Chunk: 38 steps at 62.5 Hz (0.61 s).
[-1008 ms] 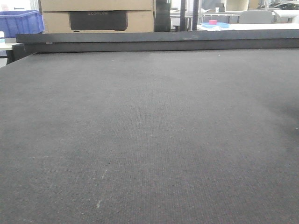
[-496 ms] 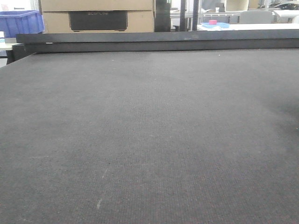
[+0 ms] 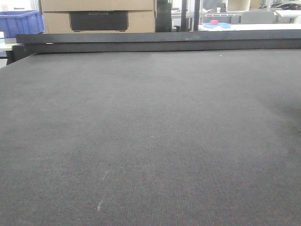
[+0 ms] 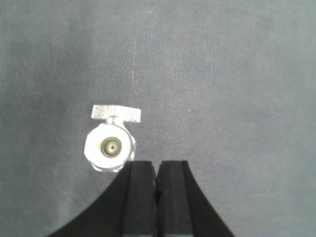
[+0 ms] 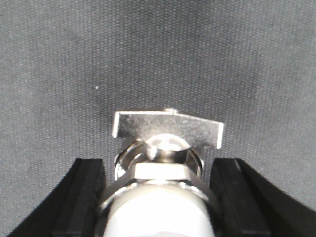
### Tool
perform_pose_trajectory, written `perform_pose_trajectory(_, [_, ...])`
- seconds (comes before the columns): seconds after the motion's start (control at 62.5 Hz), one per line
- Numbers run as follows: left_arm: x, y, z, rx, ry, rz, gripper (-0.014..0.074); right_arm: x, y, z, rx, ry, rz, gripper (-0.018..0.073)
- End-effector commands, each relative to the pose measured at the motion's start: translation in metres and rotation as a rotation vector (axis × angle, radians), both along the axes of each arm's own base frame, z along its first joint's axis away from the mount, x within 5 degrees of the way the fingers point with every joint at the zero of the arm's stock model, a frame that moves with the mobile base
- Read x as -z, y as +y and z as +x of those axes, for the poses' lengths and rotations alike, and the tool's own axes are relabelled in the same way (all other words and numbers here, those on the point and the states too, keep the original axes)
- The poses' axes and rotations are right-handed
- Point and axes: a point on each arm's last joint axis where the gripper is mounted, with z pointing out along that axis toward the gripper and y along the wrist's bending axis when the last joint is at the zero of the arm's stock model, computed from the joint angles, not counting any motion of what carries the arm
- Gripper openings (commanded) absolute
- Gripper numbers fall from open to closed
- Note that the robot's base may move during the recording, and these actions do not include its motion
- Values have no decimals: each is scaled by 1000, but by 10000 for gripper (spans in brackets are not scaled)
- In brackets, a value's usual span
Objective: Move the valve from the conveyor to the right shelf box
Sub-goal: 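Close left and right grippers on the valve bodies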
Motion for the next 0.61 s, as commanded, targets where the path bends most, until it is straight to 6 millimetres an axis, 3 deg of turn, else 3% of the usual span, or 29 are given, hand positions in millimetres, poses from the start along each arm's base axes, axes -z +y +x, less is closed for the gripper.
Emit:
perform_pose_trajectory(0.0, [-2, 6, 0, -68, 10, -44, -111, 0, -2, -1, -6, 5, -10, -165])
perform_pose_trajectory(0.176, [11, 26, -1, -42, 155, 0, -111, 0, -2, 0, -3, -5, -4, -165])
perform_pose_trajectory(0.416, [25, 28, 12, 107, 194, 80, -105, 0, -1, 2, 3, -25, 6, -165])
perform_pose_trajectory(0.48, [27, 29, 17, 126, 177, 93, -63, -1, -1, 2, 3, -30, 6, -165])
perform_pose_trajectory(0.592, [32, 29, 25, 132, 170, 98, 120, -1, -1, 3, 3, -32, 6, -165])
